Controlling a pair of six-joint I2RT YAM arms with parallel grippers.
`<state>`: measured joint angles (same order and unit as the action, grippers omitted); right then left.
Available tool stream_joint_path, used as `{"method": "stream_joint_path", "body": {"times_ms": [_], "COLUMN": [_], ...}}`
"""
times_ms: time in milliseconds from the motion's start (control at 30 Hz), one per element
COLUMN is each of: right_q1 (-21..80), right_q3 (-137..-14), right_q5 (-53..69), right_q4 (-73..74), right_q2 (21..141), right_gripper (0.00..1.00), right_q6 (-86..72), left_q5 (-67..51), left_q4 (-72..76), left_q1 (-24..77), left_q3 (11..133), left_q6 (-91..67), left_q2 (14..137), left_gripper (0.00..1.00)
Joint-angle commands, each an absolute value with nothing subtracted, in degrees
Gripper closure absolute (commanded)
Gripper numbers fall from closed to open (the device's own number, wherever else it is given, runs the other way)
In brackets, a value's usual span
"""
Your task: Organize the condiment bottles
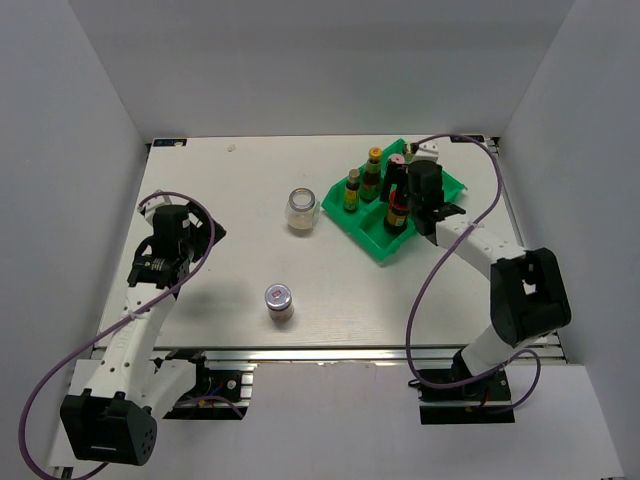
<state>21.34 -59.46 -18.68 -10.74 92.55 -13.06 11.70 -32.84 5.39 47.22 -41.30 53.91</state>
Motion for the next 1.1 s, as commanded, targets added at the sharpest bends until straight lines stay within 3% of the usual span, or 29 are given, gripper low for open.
{"method": "stream_joint_path", "body": {"times_ms": [0, 267, 533, 733, 1067], "right_q1": [21.27, 26.44, 48.49, 63.18, 69.43], "right_q3": [-61.09, -59.07, -59.15, -58.88, -62.22], "right_q5": [-16.18, -13.46, -6.96, -4.39, -6.95], "right_q4": [-16.35, -14.07, -4.75, -4.83, -9.4], "right_q2": [85.8, 76.91, 72.6, 76.72, 90.77], "right_gripper": [0.11, 0.11, 0.11, 0.11, 0.11], "right_q6": [-13.01, -8.71, 2.72, 5.1, 0.35], "left_q5": [10.99, 10.2, 8.62, 7.12, 6.33], "left_q4": [-31.64, -34.19, -37.53, -36.65, -36.39], "left_q1": [5.54, 5.54, 5.54, 5.54, 5.54], "left_q3": [46.76, 47.37, 48.61, 47.72, 46.76], "left_q6": [-41.4, -39.64, -35.07, -34.72, -34.72], "left_q2": [53.52, 52.39, 52.21, 52.03, 50.63], "left_gripper": [0.02, 0.02, 0.02, 0.02, 0.02]}}
